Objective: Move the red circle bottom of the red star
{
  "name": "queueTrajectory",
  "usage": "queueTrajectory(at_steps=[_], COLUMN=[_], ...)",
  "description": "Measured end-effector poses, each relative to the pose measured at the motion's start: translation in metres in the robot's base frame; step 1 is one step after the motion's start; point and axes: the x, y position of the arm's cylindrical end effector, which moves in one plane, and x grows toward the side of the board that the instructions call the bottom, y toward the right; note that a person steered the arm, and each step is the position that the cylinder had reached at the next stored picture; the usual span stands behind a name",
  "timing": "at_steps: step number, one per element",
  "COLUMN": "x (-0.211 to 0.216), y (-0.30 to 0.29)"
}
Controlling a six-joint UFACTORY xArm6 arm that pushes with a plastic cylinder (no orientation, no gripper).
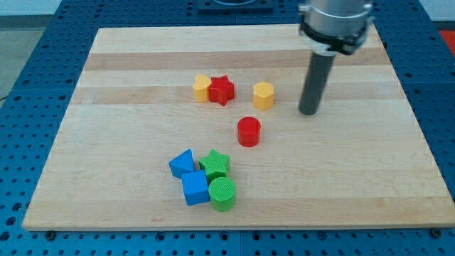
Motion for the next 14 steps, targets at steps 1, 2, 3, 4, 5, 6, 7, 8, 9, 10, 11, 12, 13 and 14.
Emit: queueTrajectory(at_steps=[1, 2, 3, 4, 5, 6, 7, 8, 9, 10, 11, 12, 13, 14], x=[-0.007, -0.009, 0.0, 0.022, 0.056, 0.074, 0.075, 0.058, 0.043, 0.058, 0.056, 0.042, 0.028, 0.031], y=[-0.049, -0.076, -0.067, -0.009, 0.008, -0.035, -0.091, -0.111, -0.111, -0.121, -0.137, -0.139, -0.139, -0.139])
